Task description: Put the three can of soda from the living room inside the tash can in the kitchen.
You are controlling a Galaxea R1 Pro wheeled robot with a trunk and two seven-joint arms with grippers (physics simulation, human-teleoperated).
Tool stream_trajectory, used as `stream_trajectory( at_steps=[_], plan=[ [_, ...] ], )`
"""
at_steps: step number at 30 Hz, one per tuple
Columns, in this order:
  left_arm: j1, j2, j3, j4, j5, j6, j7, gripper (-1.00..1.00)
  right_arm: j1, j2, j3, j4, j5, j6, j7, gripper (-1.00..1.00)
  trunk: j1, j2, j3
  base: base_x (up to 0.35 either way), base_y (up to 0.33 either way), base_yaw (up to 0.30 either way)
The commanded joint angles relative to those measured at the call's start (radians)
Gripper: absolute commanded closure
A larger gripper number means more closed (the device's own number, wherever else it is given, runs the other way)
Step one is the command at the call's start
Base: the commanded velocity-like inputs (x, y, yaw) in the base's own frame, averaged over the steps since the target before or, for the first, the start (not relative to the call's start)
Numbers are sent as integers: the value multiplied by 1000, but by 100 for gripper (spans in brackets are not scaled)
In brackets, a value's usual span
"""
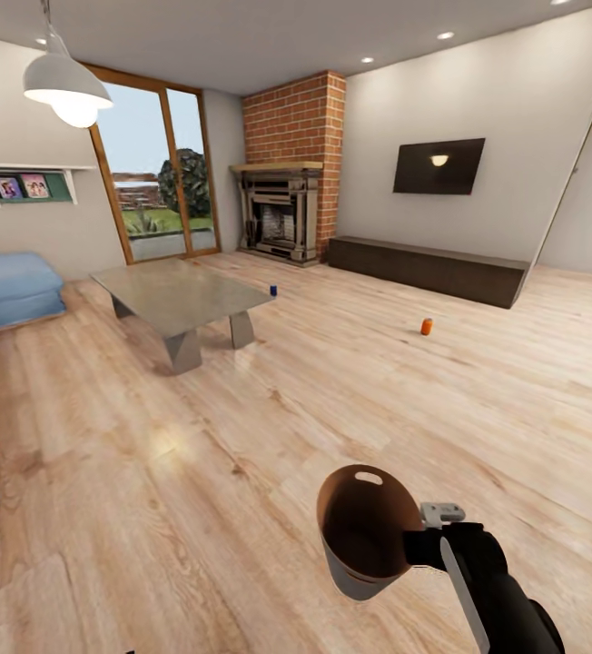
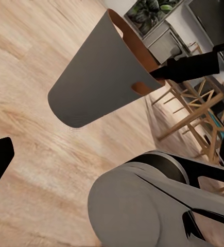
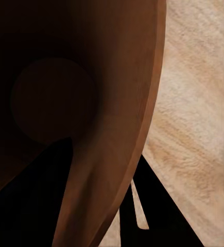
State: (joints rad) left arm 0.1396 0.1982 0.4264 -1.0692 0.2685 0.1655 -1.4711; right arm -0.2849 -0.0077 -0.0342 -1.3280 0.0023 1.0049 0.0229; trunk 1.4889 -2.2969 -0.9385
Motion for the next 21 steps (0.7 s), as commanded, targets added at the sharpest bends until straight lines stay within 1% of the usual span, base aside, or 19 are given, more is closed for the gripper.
stream_trajectory(
  at_steps=[1,21],
  plan=[
    [0,0,0,0,0,0,0,-100,0,0,0,0,-15,0,0,100,0,0,0,300,-212,-2],
    [0,0,0,0,0,0,0,-100,0,2,0,0,-15,0,0,100,0,0,0,305,-211,0]
  ],
)
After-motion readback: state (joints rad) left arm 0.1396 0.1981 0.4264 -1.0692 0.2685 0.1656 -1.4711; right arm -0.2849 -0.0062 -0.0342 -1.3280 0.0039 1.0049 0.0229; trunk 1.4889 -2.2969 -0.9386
